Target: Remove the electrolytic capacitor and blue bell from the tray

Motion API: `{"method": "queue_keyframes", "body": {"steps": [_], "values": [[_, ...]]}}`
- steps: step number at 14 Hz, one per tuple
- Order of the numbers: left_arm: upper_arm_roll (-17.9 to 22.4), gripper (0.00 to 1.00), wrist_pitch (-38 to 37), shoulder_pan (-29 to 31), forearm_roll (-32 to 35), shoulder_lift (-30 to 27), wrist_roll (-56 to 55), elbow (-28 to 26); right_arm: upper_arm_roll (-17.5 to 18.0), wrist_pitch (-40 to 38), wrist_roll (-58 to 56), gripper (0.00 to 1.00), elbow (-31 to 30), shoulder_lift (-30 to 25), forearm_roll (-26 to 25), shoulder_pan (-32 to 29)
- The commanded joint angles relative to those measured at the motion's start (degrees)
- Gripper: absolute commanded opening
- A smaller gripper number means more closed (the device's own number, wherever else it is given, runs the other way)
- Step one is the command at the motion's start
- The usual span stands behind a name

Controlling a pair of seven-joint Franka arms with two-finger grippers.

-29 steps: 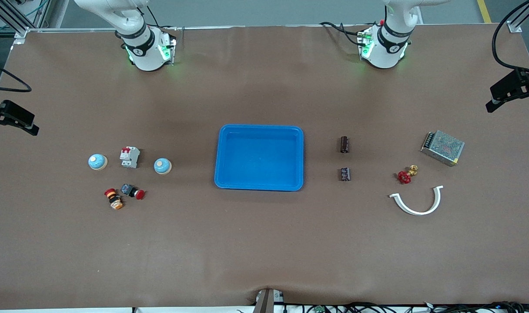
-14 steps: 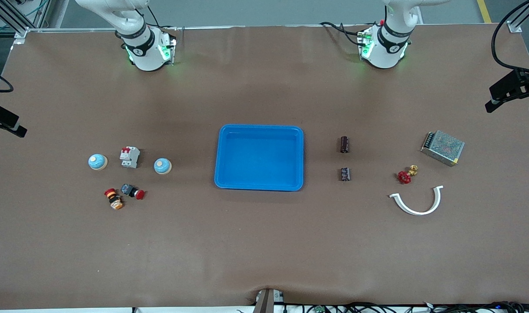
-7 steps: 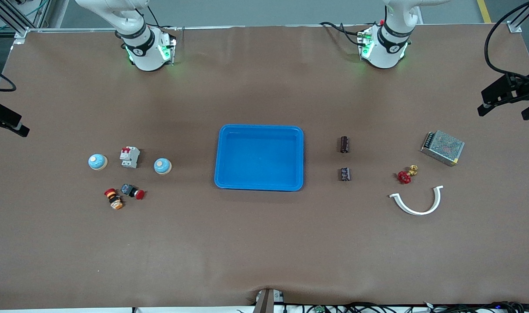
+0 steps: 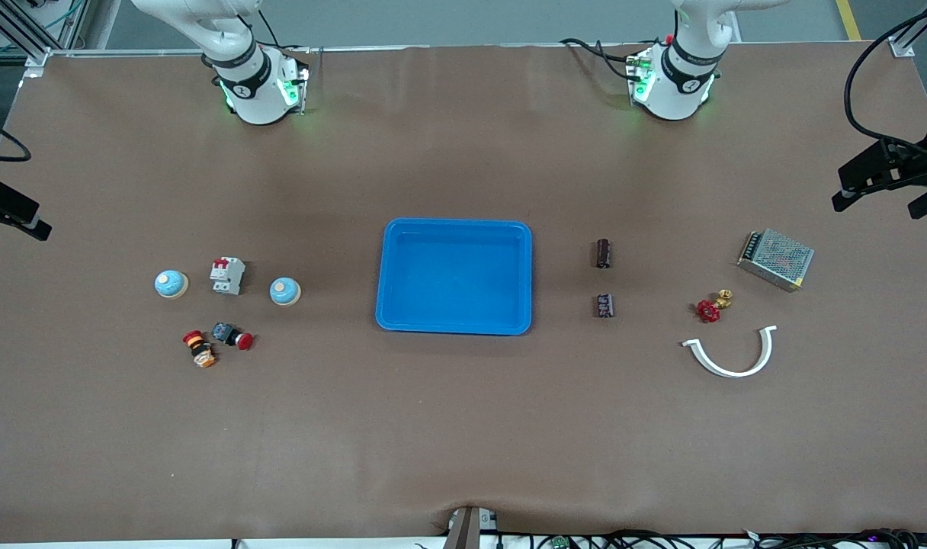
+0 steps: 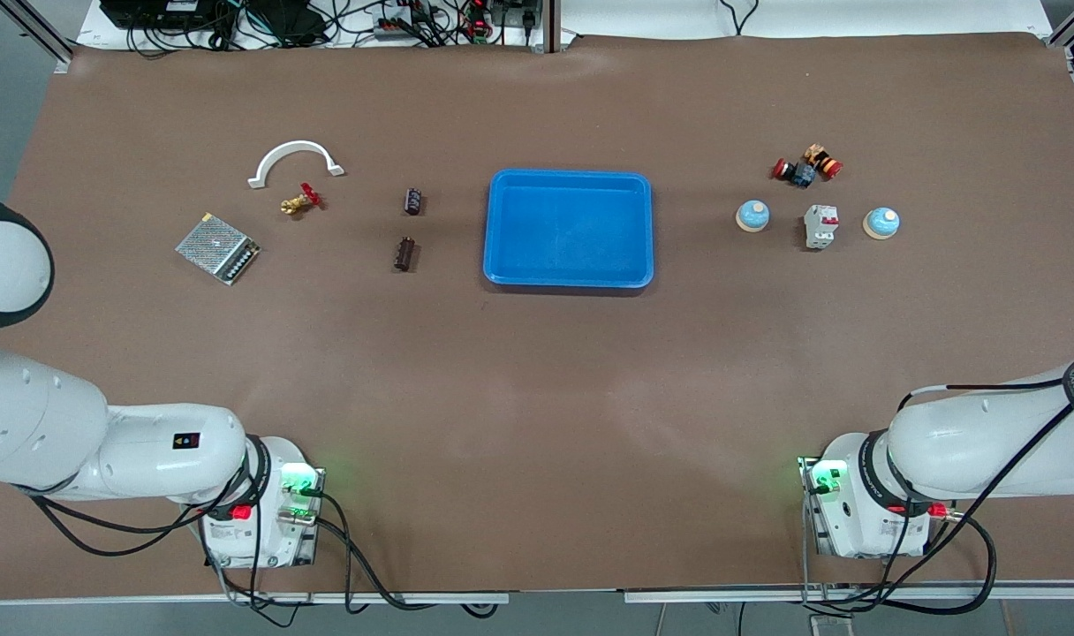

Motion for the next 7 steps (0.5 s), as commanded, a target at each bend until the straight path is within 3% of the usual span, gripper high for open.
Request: {"method": "queue_keyframes", "body": {"steps": [1, 7], "values": [[0.17, 1.00, -0.24, 0.79, -0.40, -0.48, 3.88, 0.10, -0.04, 0.40, -0.12, 1.00, -0.43, -0.36, -3.68, 1.32], [0.08, 1.00, -3.31, 0.62, 2.59, -0.83, 6.36, 0.28, -0.13, 0.40, 0.68, 1.00, -0.42, 0.08, -2.90, 0.80]]}}
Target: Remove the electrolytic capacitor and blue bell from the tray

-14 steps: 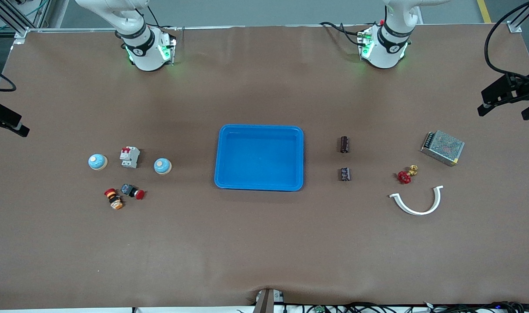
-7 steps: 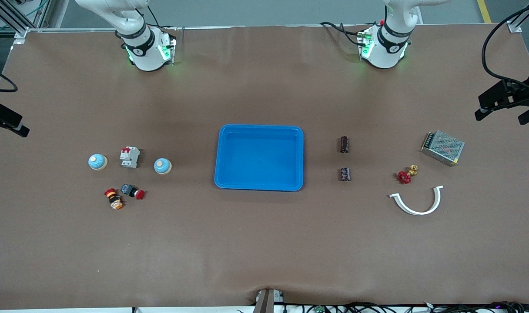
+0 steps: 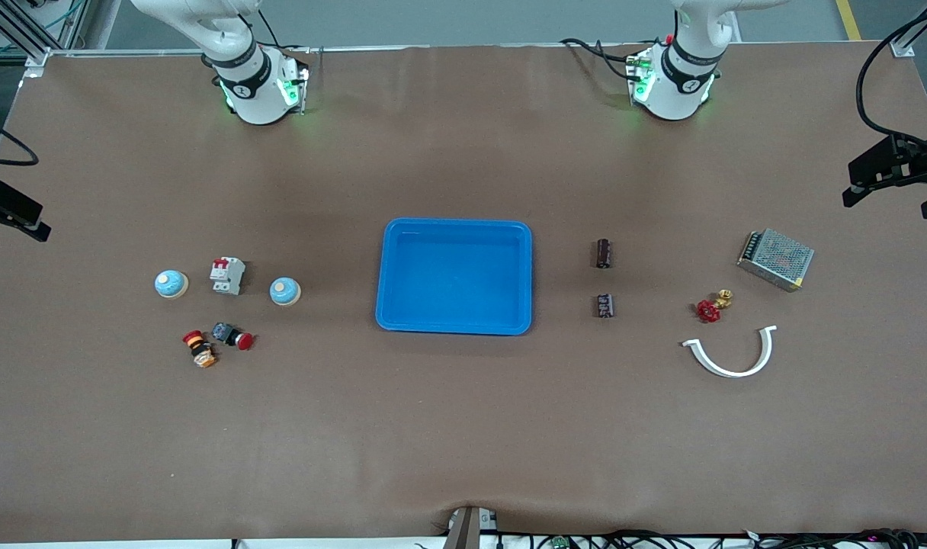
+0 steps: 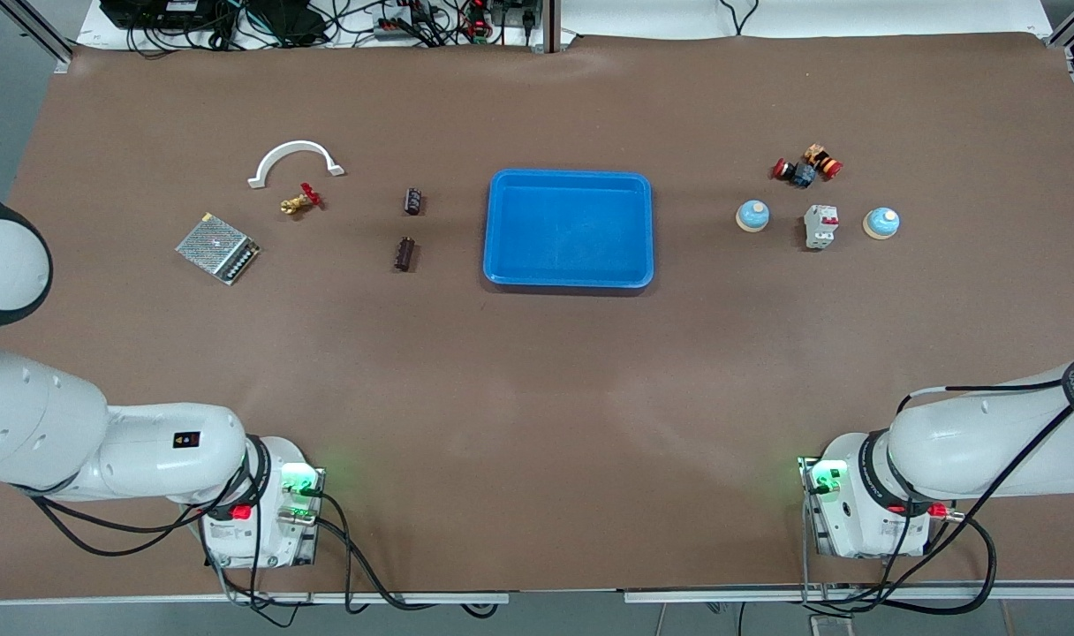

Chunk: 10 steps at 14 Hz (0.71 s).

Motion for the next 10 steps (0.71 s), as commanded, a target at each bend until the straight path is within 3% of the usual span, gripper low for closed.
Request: {"method": "queue_keyframes", "body": {"steps": [1, 10], "values": [[-0.22, 1.00, -2.02, 0.03, 1.18, -0.78, 1.15, 0.25, -0.03, 0.36, 0.58, 1.00, -0.35, -0.11, -0.28, -0.13], [-0.14, 1.00, -5.37, 0.03, 0.30, -0.87, 0.45, 0.43, -0.12, 0.27, 0.32, 1.00, 0.35, 0.59, -0.19, -0.40]]}}
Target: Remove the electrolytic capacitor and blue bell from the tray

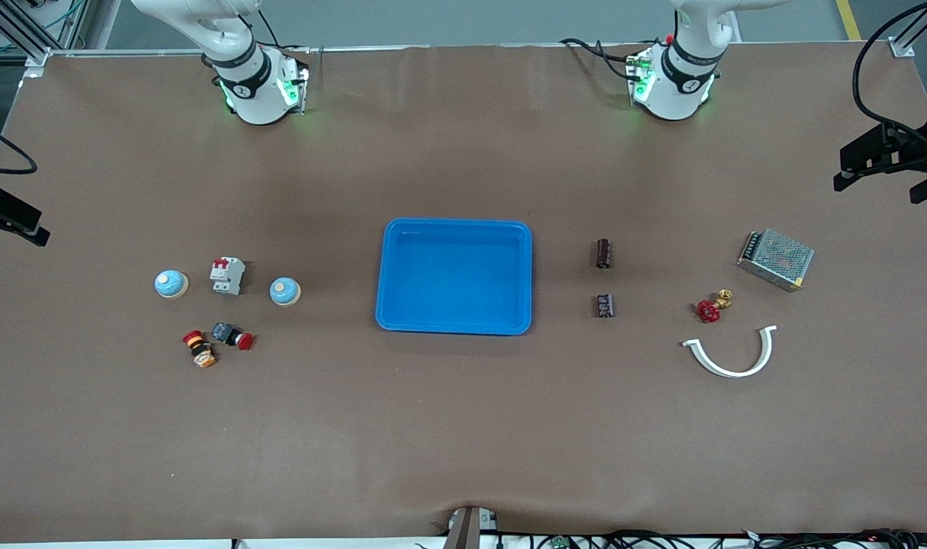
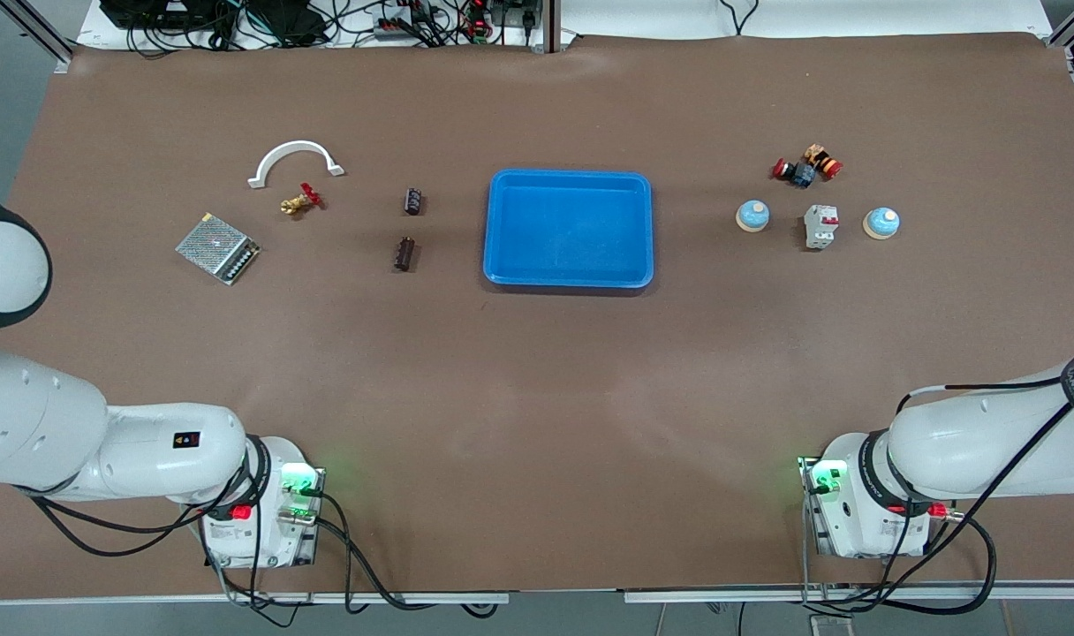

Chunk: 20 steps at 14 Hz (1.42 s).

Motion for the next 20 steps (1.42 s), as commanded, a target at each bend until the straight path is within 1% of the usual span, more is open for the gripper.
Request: {"method": "queue_keyframes", "body": {"steps": [1, 10, 14, 20], "values": [[-0.05, 1.00, -1.04, 0.00, 0.29, -0.60, 0.44, 0.37, 0.20, 0.07, 0.29, 1.00, 0.41, -0.15, -0.19, -0.03], [0.04, 1.00, -1.04, -0.01, 1.16, -0.16, -0.87, 0.37, 0.29, 0.15, 0.38, 1.00, 0.41, -0.06, -0.10, 0.24], [0.13, 1.00, -0.95, 0.00, 1.17, -0.16, -1.32, 0.37, 0.29, 0.07, 0.38, 1.00, 0.32, -0.06, 1.22, -0.03], [0.04, 1.00, -0.95, 0.00, 1.17, -0.07, -1.23, 0.29, 0.29, 0.15, 0.38, 1.00, 0.32, -0.06, 1.66, -0.29]]}}
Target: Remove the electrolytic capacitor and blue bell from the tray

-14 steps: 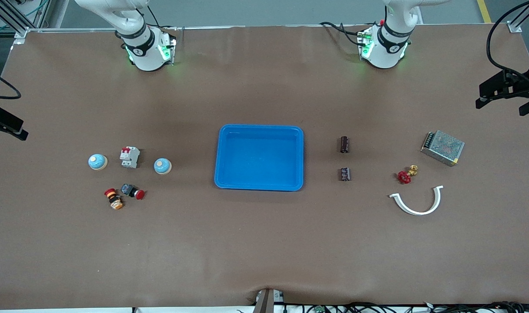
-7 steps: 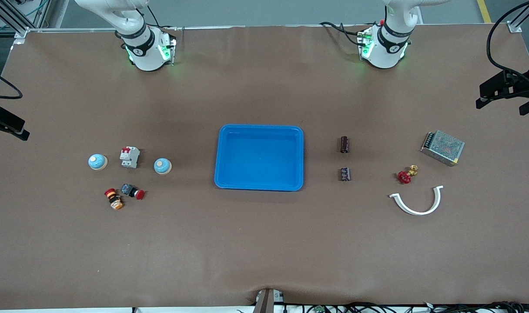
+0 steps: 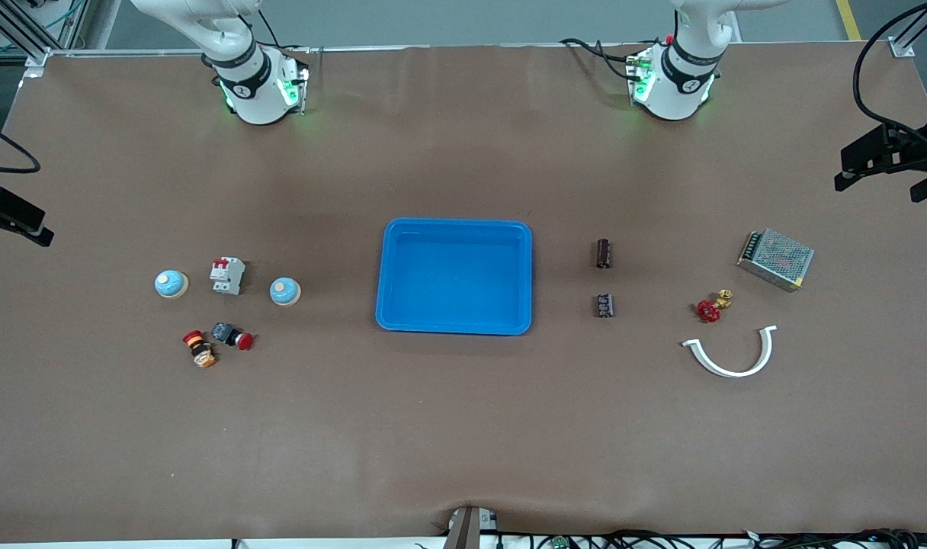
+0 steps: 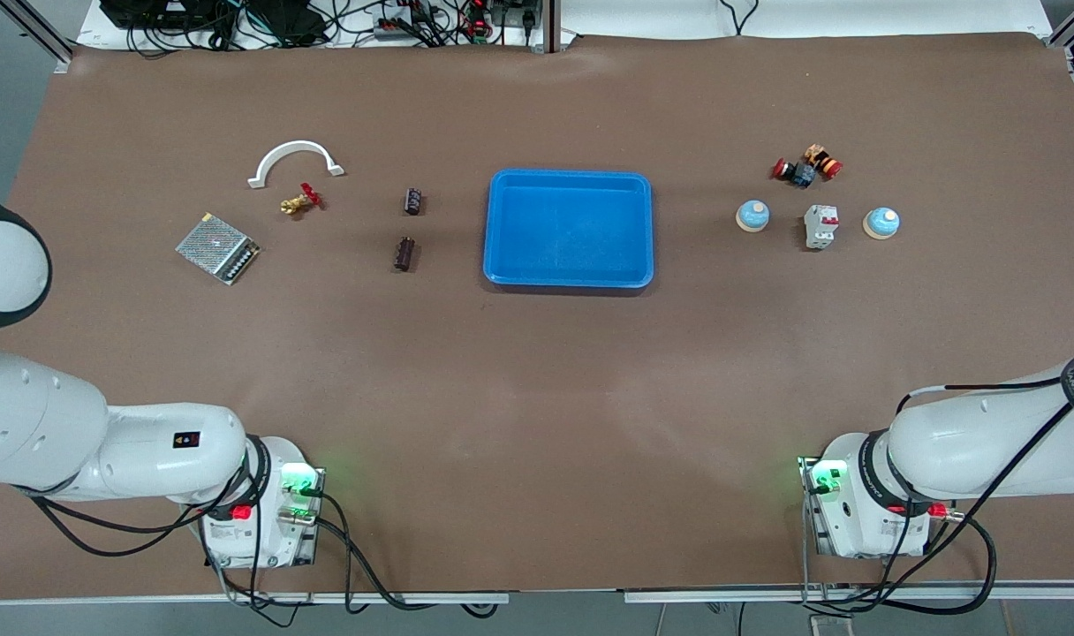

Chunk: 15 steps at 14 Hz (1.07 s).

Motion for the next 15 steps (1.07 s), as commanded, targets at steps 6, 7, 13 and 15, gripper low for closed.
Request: {"method": "queue_keyframes", "body": {"steps": [6, 7, 13, 15], "values": [[-0.10, 1.00, -0.70, -0.23, 0.72, -0.12, -0.54, 0.31, 0.15, -0.02, 0.38, 1.00, 0.29, -0.07, 0.69, -0.44], [-0.19, 1.00, -0.70, -0.14, 0.71, -0.12, -0.54, 0.31, 0.15, -0.02, 0.38, 1.00, 0.29, -0.07, 0.69, -0.44], [-0.10, 1.00, -0.70, -0.06, 0.45, -0.12, -0.80, 0.31, 0.15, -0.20, 0.38, 1.00, 0.29, -0.07, 0.69, -0.44], [-0.10, 1.00, -0.61, -0.32, 0.45, -0.12, -5.26, 0.39, 0.15, -0.20, 0.38, 1.00, 0.29, -0.07, 0.69, -0.44]]}}
